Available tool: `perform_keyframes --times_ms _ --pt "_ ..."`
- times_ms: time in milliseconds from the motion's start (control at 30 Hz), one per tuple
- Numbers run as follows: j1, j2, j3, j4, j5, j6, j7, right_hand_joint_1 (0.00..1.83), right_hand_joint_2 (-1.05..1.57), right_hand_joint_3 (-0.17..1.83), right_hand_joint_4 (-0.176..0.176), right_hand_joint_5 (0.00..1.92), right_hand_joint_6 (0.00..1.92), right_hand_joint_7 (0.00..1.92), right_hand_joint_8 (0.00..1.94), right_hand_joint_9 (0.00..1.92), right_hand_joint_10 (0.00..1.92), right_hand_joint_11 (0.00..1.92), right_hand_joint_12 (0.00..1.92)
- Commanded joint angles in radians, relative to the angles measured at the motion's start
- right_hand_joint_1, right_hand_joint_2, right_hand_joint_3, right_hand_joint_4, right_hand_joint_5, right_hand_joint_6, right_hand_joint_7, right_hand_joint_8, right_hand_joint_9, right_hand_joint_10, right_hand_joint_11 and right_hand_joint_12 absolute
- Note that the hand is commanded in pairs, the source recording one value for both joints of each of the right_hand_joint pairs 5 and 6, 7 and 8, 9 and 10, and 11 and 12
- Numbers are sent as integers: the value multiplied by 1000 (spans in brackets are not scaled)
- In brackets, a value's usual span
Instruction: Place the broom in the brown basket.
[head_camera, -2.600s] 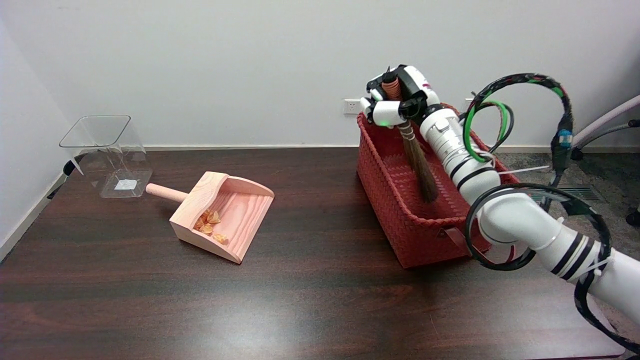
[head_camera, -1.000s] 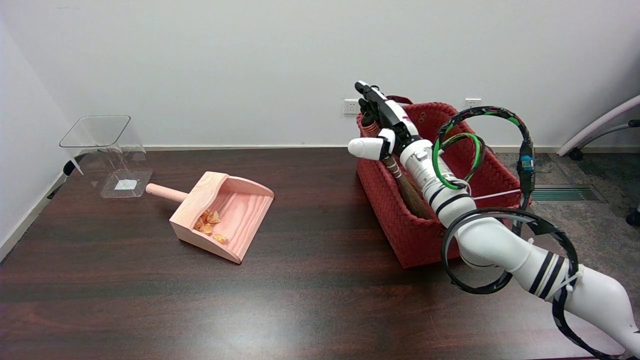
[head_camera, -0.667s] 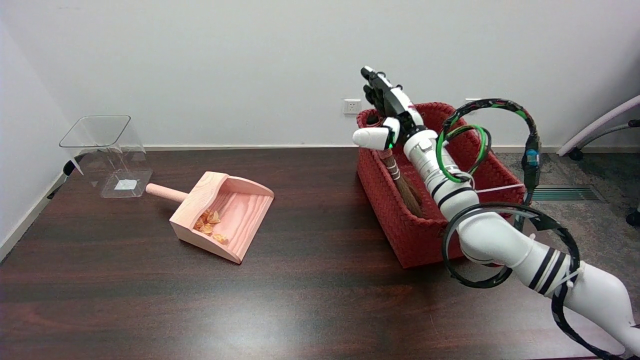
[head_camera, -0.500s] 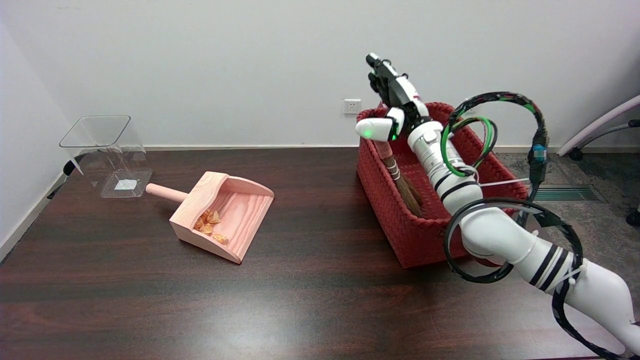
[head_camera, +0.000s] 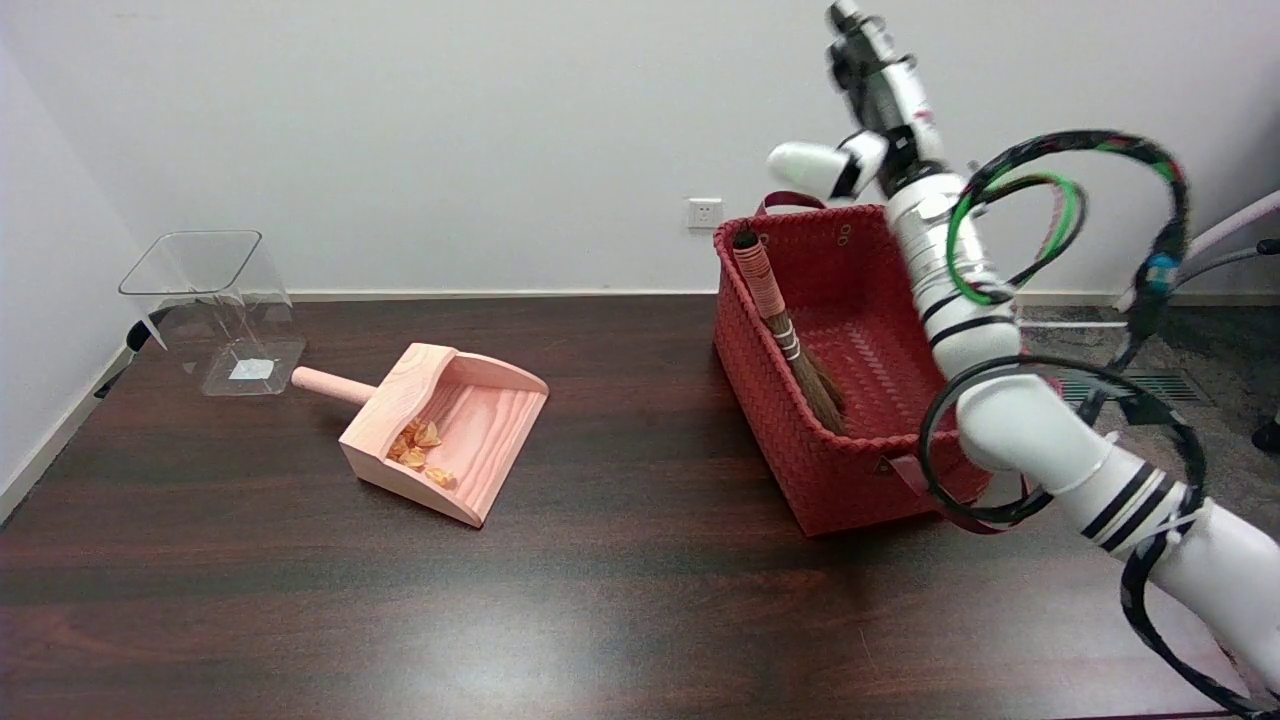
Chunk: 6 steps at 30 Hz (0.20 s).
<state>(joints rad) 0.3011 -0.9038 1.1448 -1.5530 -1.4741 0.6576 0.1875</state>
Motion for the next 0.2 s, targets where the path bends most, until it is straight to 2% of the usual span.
perform_keyframes --times_ms 33,200 --pt "-63 82 337 47 -44 66 84 916 -632 913 0 94 94 0 0 94 94 94 94" --pt "-105 82 369 112 -54 124 247 906 -591 846 0 91 91 0 0 91 91 91 91"
